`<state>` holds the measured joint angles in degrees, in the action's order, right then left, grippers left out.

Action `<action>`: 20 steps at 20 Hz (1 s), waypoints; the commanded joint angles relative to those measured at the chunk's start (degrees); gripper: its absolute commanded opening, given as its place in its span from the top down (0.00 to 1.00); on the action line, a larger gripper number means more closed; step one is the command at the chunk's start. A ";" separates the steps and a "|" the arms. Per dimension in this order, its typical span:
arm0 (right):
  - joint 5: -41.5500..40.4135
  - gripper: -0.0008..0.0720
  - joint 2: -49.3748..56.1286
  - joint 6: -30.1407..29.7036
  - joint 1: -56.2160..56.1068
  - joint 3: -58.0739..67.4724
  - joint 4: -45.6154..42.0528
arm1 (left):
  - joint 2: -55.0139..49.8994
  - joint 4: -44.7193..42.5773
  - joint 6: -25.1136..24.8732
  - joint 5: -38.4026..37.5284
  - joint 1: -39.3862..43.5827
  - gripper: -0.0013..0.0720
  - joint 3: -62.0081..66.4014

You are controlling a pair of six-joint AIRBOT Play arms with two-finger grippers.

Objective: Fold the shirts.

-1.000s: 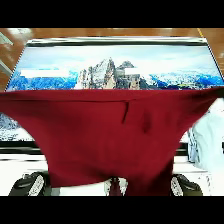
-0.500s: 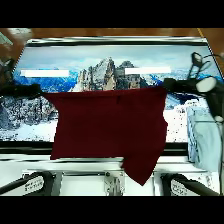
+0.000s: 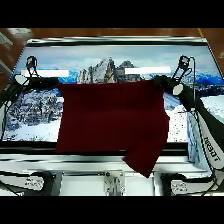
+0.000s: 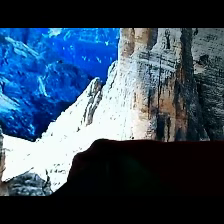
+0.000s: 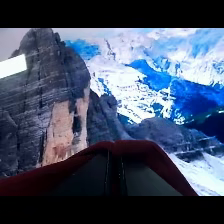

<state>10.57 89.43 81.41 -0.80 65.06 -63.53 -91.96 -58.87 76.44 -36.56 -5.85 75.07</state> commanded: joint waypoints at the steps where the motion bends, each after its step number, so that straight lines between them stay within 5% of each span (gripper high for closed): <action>1: 2.16 0.90 2.54 0.00 -0.13 -0.02 0.04 | -3.48 0.68 5.55 1.40 0.85 0.93 0.31; 6: 12.94 0.90 -2.19 0.11 1.16 -0.02 -1.42 | -3.30 0.31 5.14 -13.70 -1.60 0.93 2.71; 11: 40.15 0.90 -3.48 3.91 3.23 -0.17 -4.94 | -4.37 -4.87 5.33 -30.80 -3.54 0.93 3.19; 20: 48.30 0.90 -2.23 12.66 4.28 -0.81 -16.48 | -7.80 -5.55 8.50 -37.92 -3.43 0.93 3.17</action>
<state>54.89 86.41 91.88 3.25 64.31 -77.25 -99.04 -64.01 83.90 -72.23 -9.21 78.19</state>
